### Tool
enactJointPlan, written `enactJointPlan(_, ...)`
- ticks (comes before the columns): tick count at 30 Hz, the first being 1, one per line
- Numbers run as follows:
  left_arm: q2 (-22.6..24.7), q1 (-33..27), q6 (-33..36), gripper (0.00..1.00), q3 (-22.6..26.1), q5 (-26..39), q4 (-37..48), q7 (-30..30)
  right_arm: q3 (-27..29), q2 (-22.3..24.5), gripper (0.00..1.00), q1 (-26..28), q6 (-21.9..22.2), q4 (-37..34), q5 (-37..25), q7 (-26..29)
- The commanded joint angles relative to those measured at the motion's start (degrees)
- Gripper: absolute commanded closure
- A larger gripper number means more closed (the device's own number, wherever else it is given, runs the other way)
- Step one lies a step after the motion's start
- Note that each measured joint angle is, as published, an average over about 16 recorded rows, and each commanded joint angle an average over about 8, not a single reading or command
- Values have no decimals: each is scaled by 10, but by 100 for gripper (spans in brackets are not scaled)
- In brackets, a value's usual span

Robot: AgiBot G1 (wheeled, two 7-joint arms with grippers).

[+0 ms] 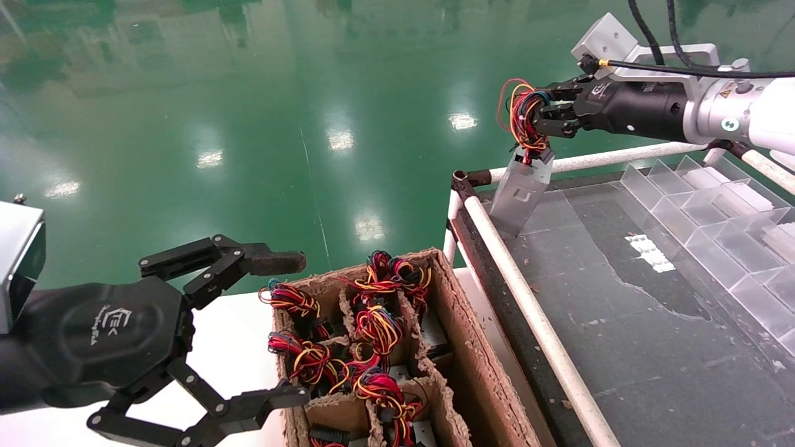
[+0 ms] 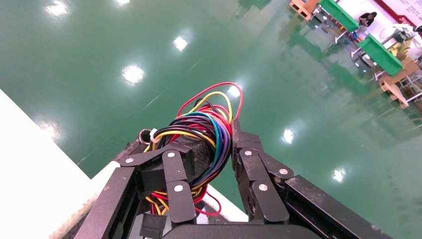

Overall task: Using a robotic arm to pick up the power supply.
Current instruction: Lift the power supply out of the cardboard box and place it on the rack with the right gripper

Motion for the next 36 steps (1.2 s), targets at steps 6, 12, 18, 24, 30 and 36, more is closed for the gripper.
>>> enactJointPlan(6, 0, 0, 0, 0, 0, 0, 0, 0, -1, -9, 100, -6, 13, 1, -1, 2)
enactJointPlan(12, 0, 0, 0, 0, 0, 0, 0, 0, 1, -27, 100, -11, 40, 4, 2, 2)
enactJointPlan(18, 0, 0, 0, 0, 0, 0, 0, 0, 3, -41, 100, -15, 57, 7, 5, 1)
enactJointPlan(24, 0, 0, 0, 0, 0, 0, 0, 0, 3, -44, 100, -22, 65, 4, 4, 0)
enactJointPlan(30, 0, 0, 0, 0, 0, 0, 0, 0, 4, -42, 37, -25, 76, 2, 6, 3)
enactJointPlan(36, 0, 0, 0, 0, 1, 0, 0, 0, 5, -40, 0, -25, 82, 2, 7, 7)
